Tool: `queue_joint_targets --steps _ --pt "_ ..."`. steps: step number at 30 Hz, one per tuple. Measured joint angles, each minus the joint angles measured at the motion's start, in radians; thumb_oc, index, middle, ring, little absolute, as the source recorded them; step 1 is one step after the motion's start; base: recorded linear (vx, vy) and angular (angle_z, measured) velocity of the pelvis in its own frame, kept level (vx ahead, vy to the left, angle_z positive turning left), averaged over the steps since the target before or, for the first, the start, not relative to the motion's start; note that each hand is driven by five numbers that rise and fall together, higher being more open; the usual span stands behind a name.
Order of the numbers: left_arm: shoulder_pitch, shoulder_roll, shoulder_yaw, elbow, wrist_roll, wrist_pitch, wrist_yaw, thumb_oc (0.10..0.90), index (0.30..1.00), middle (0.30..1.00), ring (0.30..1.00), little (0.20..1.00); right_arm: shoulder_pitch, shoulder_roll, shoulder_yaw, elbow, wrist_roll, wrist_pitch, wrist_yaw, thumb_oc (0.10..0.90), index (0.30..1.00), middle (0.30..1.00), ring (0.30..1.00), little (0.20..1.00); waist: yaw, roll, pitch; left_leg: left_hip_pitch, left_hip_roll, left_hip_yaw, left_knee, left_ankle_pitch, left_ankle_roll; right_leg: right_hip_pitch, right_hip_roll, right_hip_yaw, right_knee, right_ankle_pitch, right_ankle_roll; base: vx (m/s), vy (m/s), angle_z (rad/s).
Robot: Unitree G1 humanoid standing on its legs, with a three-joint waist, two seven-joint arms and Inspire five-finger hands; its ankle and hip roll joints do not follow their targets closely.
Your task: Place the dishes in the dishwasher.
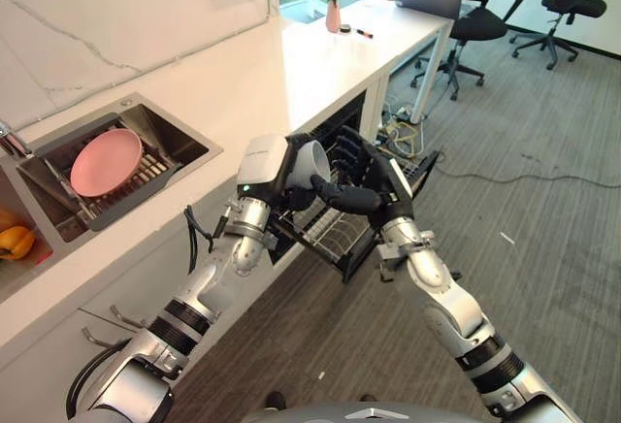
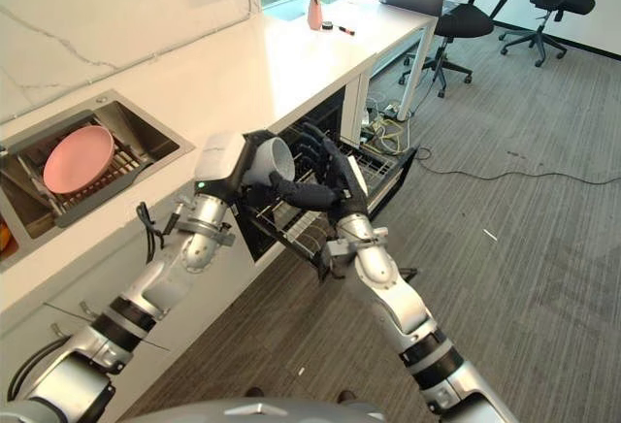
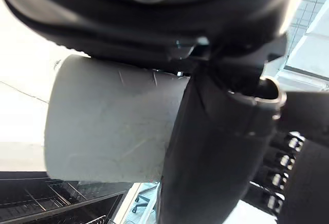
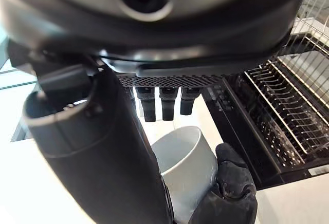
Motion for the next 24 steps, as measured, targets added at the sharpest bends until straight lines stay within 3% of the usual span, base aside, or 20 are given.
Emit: queue_joint_targets --steps 7,17,22,24 --pt "-0.013 0.005 -0.006 0.000 0.037 0.017 -0.028 0.400 0.300 0.300 0.300 0.300 -0.089 -0.006 0.030 0.064 0.104 0.008 -0.018 0.800 0.900 0.900 0.900 0.900 0.005 0.001 -0.001 -0.002 0.000 -0.011 0.000 0.001 0.001 0.003 0.000 -0.010 0.000 0.000 0.000 -0.01 -0.001 0.03" --pt "-0.014 0.035 -0.017 0.000 0.076 0.018 -0.062 0.400 0.300 0.300 0.300 0.300 -0.105 0.004 0.040 0.109 0.141 0.020 -0.024 0.800 0.900 0.900 0.900 0.900 0.008 0.002 -0.001 -0.004 0.000 -0.015 0.000 0.001 0.001 0.003 0.001 -0.014 0.000 0.000 0.000 0.00 0.001 0.00" --pt "-0.012 0.043 -0.014 0.000 0.075 -0.005 -0.061 0.400 0.300 0.300 0.300 0.300 -0.106 -0.040 0.029 0.081 0.069 0.030 -0.003 0.800 0.900 0.900 0.900 0.900 0.008 0.002 -0.001 -0.005 0.000 -0.015 -0.001 0.001 0.001 0.001 0.001 -0.014 0.000 0.000 0.000 0.00 0.000 0.00" --pt "-0.009 0.072 0.023 -0.021 0.062 -0.048 -0.062 0.400 0.300 0.300 0.300 0.300 -0.103 -0.128 -0.002 0.012 0.022 0.038 0.048 0.800 0.900 0.900 0.900 0.900 0.007 0.002 -0.001 -0.014 0.000 -0.016 -0.003 0.002 0.002 -0.006 0.001 -0.017 0.000 0.000 0.000 0.00 -0.002 0.02"
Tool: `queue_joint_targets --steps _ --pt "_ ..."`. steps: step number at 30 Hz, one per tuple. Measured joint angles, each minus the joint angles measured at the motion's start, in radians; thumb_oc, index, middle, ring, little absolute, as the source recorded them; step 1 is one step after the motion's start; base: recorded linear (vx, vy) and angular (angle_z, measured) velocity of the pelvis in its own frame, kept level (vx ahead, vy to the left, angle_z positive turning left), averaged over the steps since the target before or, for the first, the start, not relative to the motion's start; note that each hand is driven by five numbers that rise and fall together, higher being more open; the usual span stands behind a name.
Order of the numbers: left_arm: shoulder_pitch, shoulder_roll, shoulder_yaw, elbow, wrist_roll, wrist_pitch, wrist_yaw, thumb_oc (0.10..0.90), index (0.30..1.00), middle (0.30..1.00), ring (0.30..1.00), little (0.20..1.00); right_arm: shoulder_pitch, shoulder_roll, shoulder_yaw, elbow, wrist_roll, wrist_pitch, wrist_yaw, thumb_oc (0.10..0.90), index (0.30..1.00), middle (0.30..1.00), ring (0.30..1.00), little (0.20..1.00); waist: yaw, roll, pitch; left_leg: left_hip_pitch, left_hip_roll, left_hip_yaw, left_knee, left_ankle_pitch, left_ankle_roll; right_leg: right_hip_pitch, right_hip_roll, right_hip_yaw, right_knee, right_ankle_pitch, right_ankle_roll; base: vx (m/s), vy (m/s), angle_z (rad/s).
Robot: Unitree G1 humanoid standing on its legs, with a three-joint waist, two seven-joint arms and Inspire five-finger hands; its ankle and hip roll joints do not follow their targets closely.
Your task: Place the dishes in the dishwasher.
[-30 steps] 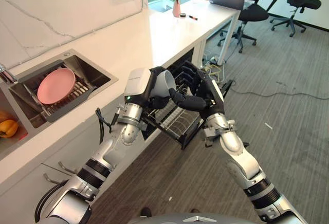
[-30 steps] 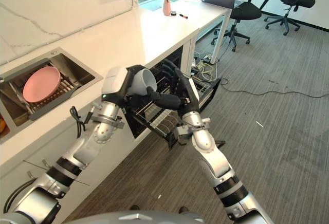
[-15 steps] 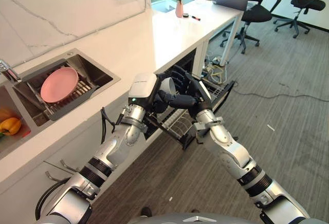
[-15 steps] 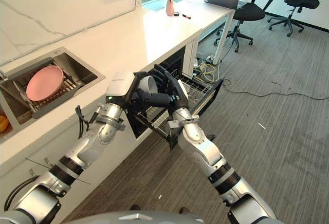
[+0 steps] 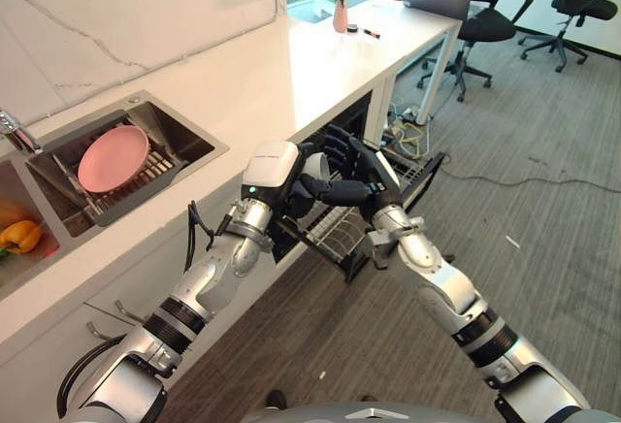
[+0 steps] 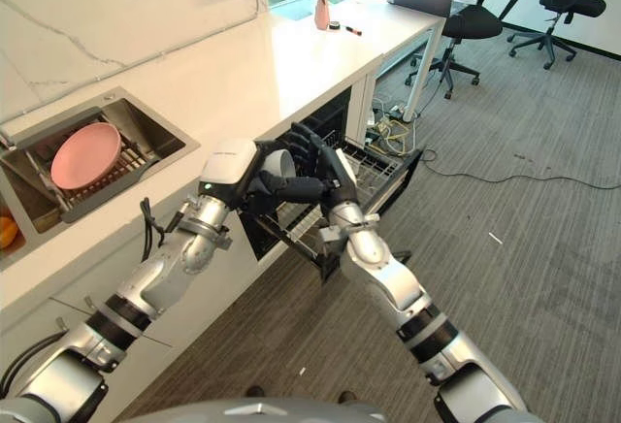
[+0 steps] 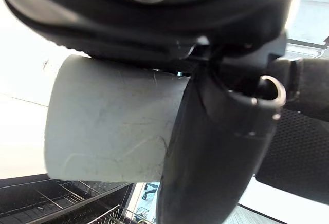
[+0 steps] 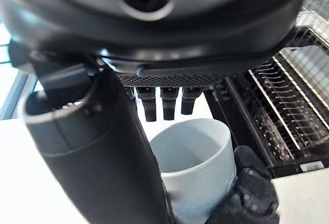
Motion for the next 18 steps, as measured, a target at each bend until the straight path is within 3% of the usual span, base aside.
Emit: queue_joint_targets --steps 3,6,8,12,18 --pt "0.012 0.028 0.065 -0.078 -0.033 -0.002 0.006 0.400 0.300 0.300 0.300 0.300 0.029 -0.044 -0.123 -0.059 -0.049 -0.020 0.032 0.800 0.900 0.900 0.900 0.900 0.002 0.000 0.000 0.000 0.000 -0.003 -0.002 0.000 0.000 0.001 0.001 -0.002 0.000 0.000 0.000 0.00 0.000 0.01" --pt "0.141 0.051 0.135 -0.288 -0.033 -0.009 0.018 0.400 0.300 0.300 0.300 0.300 0.167 -0.066 -0.287 -0.138 -0.114 -0.080 0.047 0.800 0.900 0.900 0.900 0.900 0.002 -0.003 0.002 -0.002 -0.001 -0.009 -0.002 -0.001 0.000 0.004 0.001 -0.006 0.000 0.000 0.000 0.01 0.004 0.07" --pt "0.134 0.050 0.126 -0.254 -0.012 -0.066 0.037 0.400 0.300 0.300 0.300 0.300 0.170 -0.061 -0.332 -0.074 -0.135 -0.084 0.011 0.800 0.900 0.900 0.900 0.900 0.008 -0.003 0.002 0.004 -0.003 -0.010 -0.002 -0.002 -0.001 0.009 -0.001 -0.008 0.000 -0.002 0.000 0.00 0.001 0.02" --pt "0.096 0.066 0.135 -0.142 -0.011 -0.033 0.042 0.400 0.300 0.300 0.300 0.300 0.178 -0.041 -0.294 -0.032 -0.151 -0.079 0.019 0.800 0.900 0.900 0.900 0.900 -0.008 0.000 0.003 -0.001 0.003 -0.009 -0.002 -0.001 -0.001 0.002 0.006 -0.006 -0.003 -0.002 -0.003 0.00 0.001 -0.03" --pt "0.096 0.065 0.135 -0.182 -0.029 -0.039 0.044 0.400 0.300 0.300 0.300 0.300 0.184 -0.020 -0.226 -0.032 -0.098 -0.075 0.071 0.800 0.900 0.900 0.900 0.900 0.006 0.000 0.003 -0.003 0.000 -0.011 -0.001 0.000 -0.001 0.003 0.003 -0.009 0.000 -0.002 -0.003 0.00 0.000 0.00"
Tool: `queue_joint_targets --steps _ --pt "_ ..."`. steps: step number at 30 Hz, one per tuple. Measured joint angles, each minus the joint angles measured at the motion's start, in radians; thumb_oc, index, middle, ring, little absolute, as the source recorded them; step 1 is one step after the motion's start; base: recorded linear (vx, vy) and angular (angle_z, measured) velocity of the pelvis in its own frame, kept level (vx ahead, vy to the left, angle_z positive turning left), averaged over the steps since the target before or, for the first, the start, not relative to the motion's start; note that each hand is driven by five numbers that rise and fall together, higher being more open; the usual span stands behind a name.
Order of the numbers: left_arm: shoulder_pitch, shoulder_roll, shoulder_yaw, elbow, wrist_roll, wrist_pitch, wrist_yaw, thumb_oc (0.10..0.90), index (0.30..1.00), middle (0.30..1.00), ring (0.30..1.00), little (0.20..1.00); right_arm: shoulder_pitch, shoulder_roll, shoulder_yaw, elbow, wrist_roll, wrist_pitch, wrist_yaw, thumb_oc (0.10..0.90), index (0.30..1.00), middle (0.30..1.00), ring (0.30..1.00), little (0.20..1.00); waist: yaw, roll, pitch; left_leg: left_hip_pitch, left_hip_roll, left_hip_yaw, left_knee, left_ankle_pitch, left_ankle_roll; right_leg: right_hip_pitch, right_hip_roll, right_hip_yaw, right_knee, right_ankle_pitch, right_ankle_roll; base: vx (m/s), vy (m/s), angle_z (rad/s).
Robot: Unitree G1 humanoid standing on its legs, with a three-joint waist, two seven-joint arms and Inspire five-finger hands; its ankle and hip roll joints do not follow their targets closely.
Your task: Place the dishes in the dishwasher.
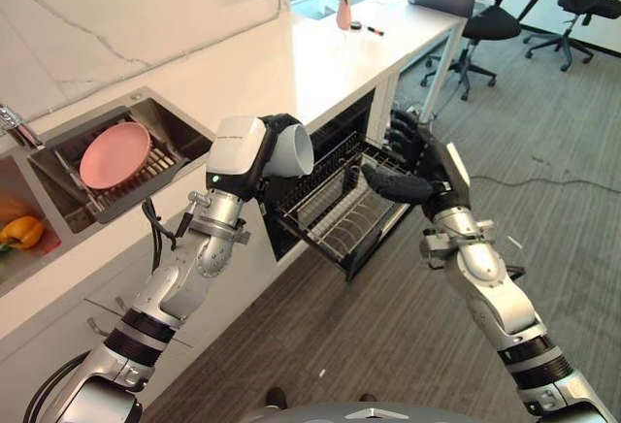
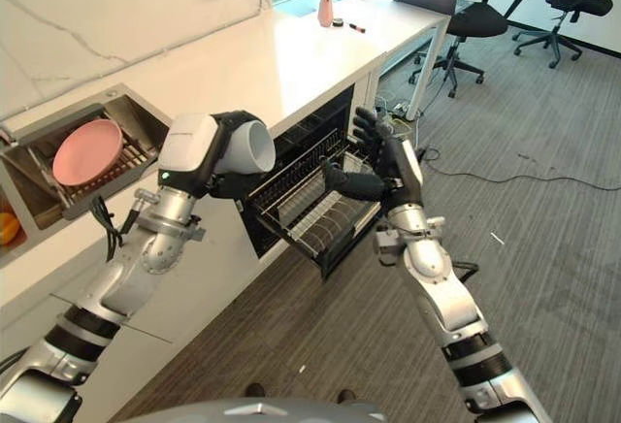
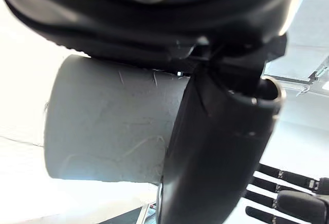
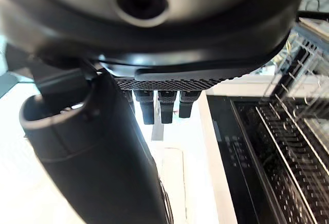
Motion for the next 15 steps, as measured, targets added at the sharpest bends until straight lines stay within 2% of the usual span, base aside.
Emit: queue_joint_targets --steps 7,15 --pt "-0.001 0.000 -0.009 -0.013 0.000 -0.022 -0.009 0.400 0.300 0.300 0.300 0.300 -0.005 0.016 0.034 -0.002 0.102 0.000 0.040 0.800 0.900 0.900 0.900 0.900 0.004 0.000 0.000 0.000 -0.002 -0.003 0.000 0.000 0.000 0.001 -0.003 -0.004 0.000 -0.001 0.001 0.00 0.000 0.00" --pt "-0.001 0.001 -0.018 -0.013 -0.001 -0.027 -0.022 0.400 0.300 0.300 0.300 0.300 -0.006 0.015 0.033 -0.002 0.105 0.000 0.042 0.800 0.900 0.900 0.900 0.900 -0.001 0.006 0.003 -0.003 -0.002 -0.010 -0.001 0.000 0.000 0.003 -0.002 -0.012 -0.001 -0.003 -0.001 0.00 -0.002 0.02"
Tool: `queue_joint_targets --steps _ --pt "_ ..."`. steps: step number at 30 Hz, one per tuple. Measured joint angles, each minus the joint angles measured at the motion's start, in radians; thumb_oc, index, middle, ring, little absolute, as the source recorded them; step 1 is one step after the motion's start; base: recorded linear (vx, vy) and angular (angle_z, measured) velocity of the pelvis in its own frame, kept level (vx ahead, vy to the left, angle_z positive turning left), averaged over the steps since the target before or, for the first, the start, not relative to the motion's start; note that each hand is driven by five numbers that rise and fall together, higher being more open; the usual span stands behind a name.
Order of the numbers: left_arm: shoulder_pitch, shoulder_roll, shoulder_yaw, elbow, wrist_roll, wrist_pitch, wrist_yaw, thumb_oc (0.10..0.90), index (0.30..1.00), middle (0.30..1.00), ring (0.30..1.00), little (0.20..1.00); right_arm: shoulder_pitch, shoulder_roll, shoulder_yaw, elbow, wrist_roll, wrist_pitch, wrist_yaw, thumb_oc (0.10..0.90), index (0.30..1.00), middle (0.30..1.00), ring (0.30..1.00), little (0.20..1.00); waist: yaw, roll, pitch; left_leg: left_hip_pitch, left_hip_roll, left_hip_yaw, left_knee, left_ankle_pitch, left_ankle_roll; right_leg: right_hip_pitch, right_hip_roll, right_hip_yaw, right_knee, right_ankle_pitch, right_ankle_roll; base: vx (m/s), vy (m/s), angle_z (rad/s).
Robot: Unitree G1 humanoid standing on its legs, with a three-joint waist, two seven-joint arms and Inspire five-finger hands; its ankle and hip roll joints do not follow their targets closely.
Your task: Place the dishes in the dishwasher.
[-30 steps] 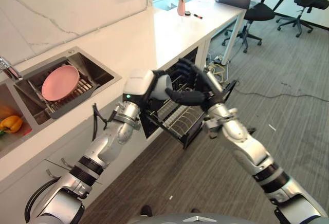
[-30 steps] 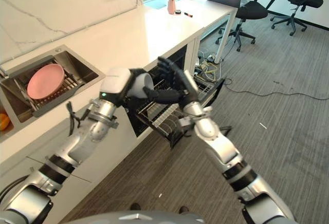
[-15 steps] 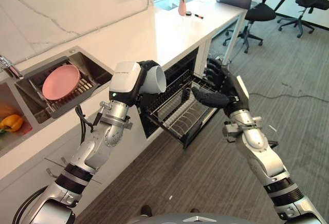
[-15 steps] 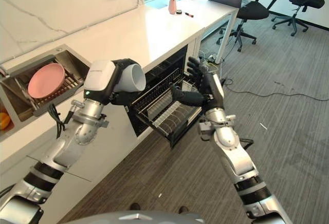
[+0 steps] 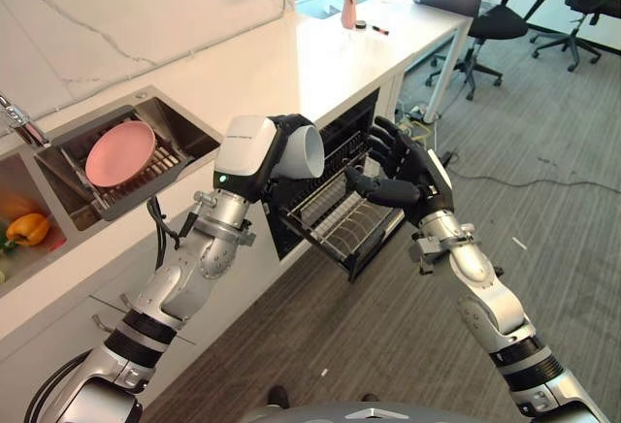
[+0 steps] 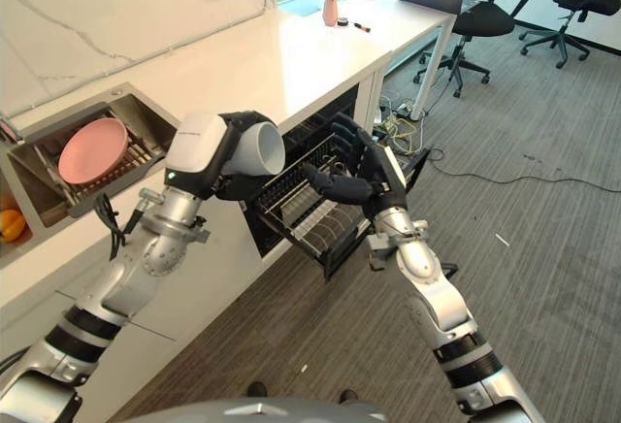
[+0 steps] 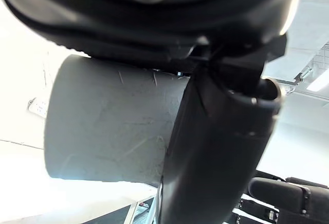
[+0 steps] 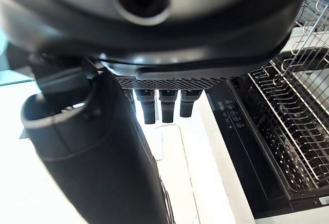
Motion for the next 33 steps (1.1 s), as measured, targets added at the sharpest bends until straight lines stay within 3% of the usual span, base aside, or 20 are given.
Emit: queue_joint_targets --steps 8,20,33 --pt "0.000 0.005 -0.060 0.000 0.000 -0.010 -0.025 0.400 0.300 0.300 0.300 0.300 -0.018 0.000 0.001 -0.002 0.039 0.000 -0.001 0.800 0.900 0.900 0.900 0.900 0.002 0.012 0.007 -0.001 -0.001 -0.001 0.000 0.000 0.000 -0.001 -0.001 -0.001 0.001 0.000 0.000 0.00 0.000 0.00" --pt "0.000 0.006 -0.067 -0.047 -0.022 -0.028 -0.037 0.400 0.300 0.300 0.300 0.300 -0.037 -0.001 0.057 -0.002 0.045 0.000 -0.002 0.800 0.900 0.900 0.900 0.900 0.003 0.016 0.010 -0.002 -0.001 -0.003 0.000 0.000 0.000 0.000 -0.001 -0.003 0.001 0.000 0.000 0.00 0.000 0.00" --pt "-0.008 0.024 -0.111 -0.094 -0.046 -0.032 -0.045 0.400 0.300 0.300 0.300 0.300 -0.044 -0.047 0.099 0.020 0.160 0.002 -0.003 0.800 0.900 0.900 0.900 0.900 0.006 0.014 0.011 -0.005 -0.001 -0.006 0.000 0.000 0.000 -0.002 -0.001 -0.006 0.001 0.000 0.000 0.00 0.000 0.00"
